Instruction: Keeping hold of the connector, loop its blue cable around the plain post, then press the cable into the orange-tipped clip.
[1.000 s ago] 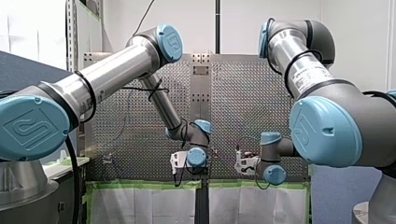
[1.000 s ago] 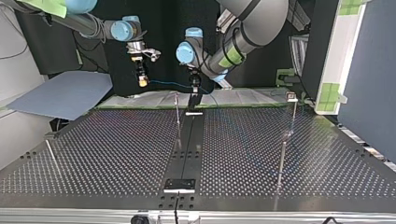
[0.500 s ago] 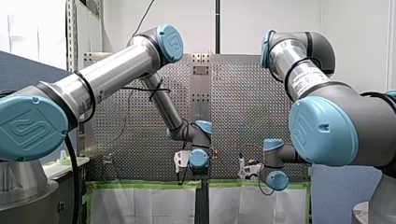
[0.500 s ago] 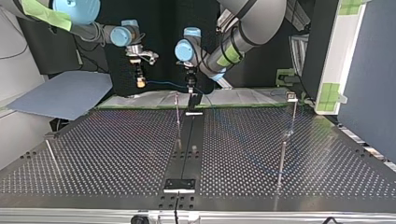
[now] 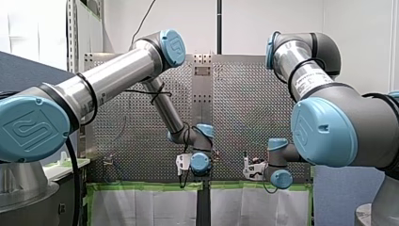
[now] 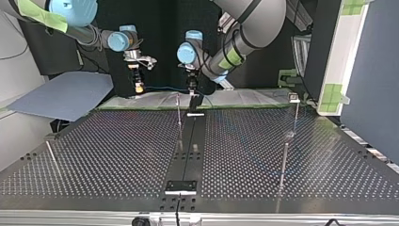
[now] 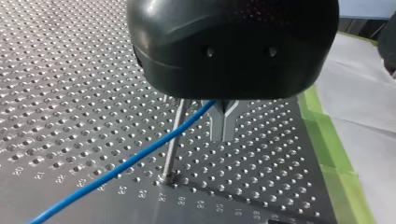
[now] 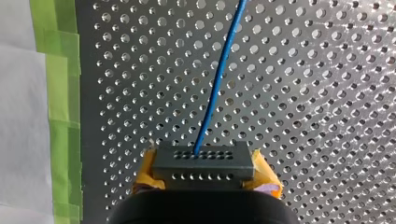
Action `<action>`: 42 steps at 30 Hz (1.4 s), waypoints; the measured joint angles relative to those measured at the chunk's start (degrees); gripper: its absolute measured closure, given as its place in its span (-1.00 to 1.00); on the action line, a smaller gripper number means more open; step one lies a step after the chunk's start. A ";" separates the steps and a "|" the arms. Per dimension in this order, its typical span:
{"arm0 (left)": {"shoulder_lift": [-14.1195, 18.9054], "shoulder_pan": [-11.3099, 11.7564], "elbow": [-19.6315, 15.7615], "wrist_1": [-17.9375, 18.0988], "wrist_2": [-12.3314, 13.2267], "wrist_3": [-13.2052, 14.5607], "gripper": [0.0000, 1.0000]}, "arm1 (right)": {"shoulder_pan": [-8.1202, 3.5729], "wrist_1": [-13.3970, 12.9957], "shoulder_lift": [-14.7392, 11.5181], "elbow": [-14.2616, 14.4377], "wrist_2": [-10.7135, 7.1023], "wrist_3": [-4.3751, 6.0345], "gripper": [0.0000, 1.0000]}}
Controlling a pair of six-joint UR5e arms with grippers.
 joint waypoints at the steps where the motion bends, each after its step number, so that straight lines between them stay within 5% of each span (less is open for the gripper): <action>1: 0.00 0.04 0.23 -0.06 0.05 -0.01 1.00 | -0.05 0.04 0.00 -0.08 -0.16 -0.01 1.00; 14: -0.29 0.82 2.38 -0.54 3.26 -0.22 1.00 | -0.66 1.55 0.03 -1.76 -0.69 -0.82 1.00; 21: -3.08 1.84 5.32 -3.42 5.63 -0.63 1.00 | -0.87 2.34 0.01 -2.29 -0.70 -1.30 1.00; 29: -5.19 2.85 8.69 -6.71 6.07 -1.16 1.00 | -1.19 2.32 0.01 -2.42 -0.65 -1.43 1.00; 42: -5.26 4.78 8.97 -6.30 6.77 -1.27 1.00 | -1.89 2.57 0.08 -4.20 -0.67 -0.91 1.00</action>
